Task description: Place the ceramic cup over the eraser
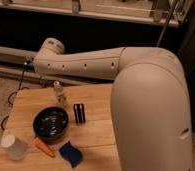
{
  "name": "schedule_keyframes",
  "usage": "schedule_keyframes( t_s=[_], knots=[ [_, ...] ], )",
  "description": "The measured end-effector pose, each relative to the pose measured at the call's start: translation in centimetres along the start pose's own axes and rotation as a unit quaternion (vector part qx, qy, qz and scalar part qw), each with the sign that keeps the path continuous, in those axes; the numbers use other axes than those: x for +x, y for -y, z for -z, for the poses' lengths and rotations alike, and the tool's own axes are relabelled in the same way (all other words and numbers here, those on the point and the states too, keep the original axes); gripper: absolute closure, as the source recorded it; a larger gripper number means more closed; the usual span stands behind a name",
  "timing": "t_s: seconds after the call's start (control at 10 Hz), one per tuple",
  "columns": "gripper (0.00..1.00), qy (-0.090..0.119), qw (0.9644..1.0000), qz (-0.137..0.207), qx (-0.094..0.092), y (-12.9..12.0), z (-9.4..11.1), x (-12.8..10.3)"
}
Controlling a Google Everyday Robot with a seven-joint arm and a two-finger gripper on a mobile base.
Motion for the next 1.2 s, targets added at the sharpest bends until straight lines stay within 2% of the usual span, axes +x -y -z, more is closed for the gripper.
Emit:
schedule_keyframes(
  t_s=[0.5,0.7,0.8,0.9,1.0,1.1,1.2],
  knots=[
    [0.67,0.000,1.0000,0.000,0.000,0.0,0.0,0.0],
    [0.67,-0.006,1.0000,0.002,-0.006,-0.3,0.0,0.3],
    [0.67,-0.018,0.9996,0.010,-0.018,-1.3,0.0,0.7],
    [0.67,-0.037,0.9981,0.030,-0.040,-3.3,0.1,1.3],
    [0.67,-0.054,0.9955,0.052,-0.059,-5.3,0.1,2.0],
    [0.67,-0.078,0.9896,0.084,-0.087,-8.2,0.2,2.9],
    [0.67,-0.106,0.9797,0.120,-0.121,-11.5,0.5,4.1]
  ],
)
